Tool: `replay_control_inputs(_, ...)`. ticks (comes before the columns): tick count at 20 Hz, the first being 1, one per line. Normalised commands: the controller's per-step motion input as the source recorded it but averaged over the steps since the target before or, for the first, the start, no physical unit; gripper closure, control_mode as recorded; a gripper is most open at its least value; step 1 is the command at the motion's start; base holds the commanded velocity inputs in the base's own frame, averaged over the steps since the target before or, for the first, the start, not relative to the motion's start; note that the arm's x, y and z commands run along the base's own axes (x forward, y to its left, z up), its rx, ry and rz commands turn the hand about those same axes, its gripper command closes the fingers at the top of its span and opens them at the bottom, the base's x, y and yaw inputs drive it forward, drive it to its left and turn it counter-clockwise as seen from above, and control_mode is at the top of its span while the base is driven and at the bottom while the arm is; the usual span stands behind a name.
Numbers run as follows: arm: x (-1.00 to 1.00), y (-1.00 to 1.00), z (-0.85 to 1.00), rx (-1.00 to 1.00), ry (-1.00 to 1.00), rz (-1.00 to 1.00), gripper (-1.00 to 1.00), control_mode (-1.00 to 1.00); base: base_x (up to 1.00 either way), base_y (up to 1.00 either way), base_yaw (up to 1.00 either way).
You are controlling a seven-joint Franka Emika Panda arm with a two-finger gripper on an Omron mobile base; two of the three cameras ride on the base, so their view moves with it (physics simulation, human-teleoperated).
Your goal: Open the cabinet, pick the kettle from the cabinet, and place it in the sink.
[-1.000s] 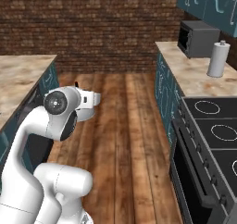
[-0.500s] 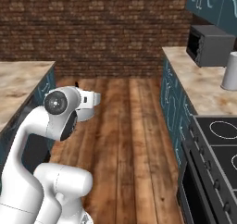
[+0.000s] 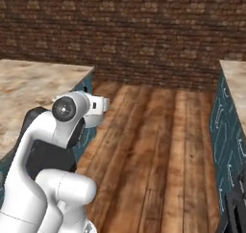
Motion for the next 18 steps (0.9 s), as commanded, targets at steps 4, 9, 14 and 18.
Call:
replay_control_inputs(4,0.0,0.0,0.0,0.0,0.0,0.0,1.0,1.0,0.26,-0.04,0.85)
replay_control_inputs(9,0.0,0.0,0.0,0.0,0.0,0.0,1.0,1.0,0.15,-0.04,0.95)
replay_control_inputs(14,0.0,0.0,0.0,0.0,0.0,0.0,1.0,1.0,0.07,-0.05,0.98)
replay_control_inputs(18,0.0,0.0,0.0,0.0,0.0,0.0,1.0,1.0,0.07,-0.06,0.96)
